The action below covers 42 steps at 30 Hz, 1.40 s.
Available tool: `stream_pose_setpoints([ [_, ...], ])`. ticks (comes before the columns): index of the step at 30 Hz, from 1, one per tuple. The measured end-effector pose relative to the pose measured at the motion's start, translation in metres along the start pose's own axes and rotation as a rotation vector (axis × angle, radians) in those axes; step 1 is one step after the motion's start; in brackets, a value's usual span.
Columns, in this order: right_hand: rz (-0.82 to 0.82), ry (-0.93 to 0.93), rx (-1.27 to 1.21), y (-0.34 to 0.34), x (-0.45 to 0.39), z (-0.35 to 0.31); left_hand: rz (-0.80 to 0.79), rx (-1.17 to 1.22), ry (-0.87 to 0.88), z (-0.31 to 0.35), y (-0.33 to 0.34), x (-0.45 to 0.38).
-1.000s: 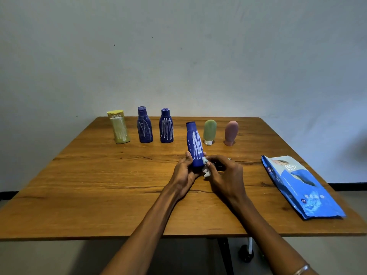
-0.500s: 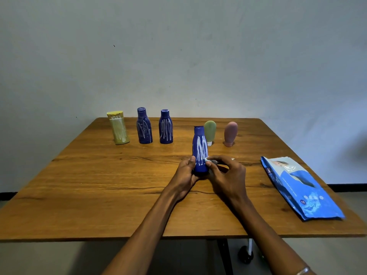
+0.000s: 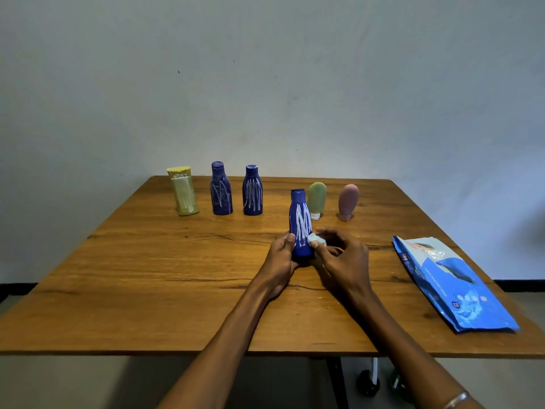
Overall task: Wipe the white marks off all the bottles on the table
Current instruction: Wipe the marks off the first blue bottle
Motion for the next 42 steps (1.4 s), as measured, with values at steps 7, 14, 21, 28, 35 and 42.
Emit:
stream_pose_setpoints([
  [7, 0.029, -0.082, 0.02, -0.002, -0.041, -0.02, -0.05, -0.044, 0.032, 0.001, 0.003, 0.003],
  [14, -0.16, 0.107, 0.108, -0.001, -0.032, 0.001, -0.017, -0.079, 0.045, 0.0, -0.001, 0.0],
  [21, -0.161, 0.011, 0.239, -0.004, -0.061, -0.033, -0.035, -0.143, 0.086, 0.002, 0.004, 0.002],
  [28, -0.008, -0.132, 0.201, 0.003, -0.063, -0.047, -0.059, -0.138, 0.106, 0.003, 0.004, 0.005],
  [35, -0.145, 0.02, 0.288, 0.004, -0.066, -0.035, -0.029, -0.132, 0.132, 0.007, 0.005, 0.004],
  [42, 0.061, -0.271, 0.256, 0.009, -0.064, -0.066, -0.032, -0.171, 0.154, 0.004, 0.005, 0.002],
])
Point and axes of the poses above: each hand's wrist, its own x-axis away from the middle knuckle, its own y-axis out of the palm, z = x × y, the point moved 7 cm from there along -x, towards the middle knuckle, and after that the axes turned 15 degrees about -x, right-handed, at the moved point
